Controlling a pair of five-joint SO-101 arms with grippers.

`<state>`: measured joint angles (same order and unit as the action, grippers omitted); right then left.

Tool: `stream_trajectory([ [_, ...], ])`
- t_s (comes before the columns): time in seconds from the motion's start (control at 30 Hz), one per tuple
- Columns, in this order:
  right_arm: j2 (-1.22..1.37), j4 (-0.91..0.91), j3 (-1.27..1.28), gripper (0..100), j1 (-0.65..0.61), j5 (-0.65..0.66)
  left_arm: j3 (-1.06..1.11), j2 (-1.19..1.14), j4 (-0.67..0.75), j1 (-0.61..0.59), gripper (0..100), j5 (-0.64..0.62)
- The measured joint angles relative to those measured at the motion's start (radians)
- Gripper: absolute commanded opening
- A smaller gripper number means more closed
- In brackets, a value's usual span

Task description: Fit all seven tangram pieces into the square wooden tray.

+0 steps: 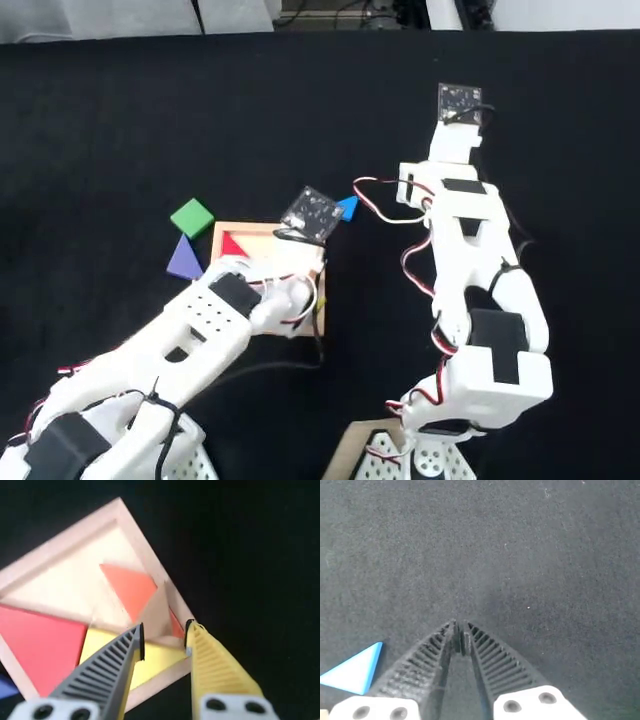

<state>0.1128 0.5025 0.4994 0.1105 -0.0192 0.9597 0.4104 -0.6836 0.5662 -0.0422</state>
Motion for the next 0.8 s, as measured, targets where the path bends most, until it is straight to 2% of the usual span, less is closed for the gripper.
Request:
stream_trajectory([
  [0.13,0.0,0.0,0.0,1.8,0.0,0.0,-0.005,-0.023,0.018,0.0,16,0.003],
  [0.37,0.0,0.0,0.0,1.8,0.0,0.0,-0.107,-0.226,0.078,-0.043,16,0.006],
  [0.67,0.0,0.0,0.0,1.8,0.0,0.0,-0.195,-0.279,-0.057,-0.052,16,0.015],
  [0.8,0.0,0.0,0.0,1.8,0.0,0.0,-0.195,-0.279,-0.058,-0.086,16,0.118],
])
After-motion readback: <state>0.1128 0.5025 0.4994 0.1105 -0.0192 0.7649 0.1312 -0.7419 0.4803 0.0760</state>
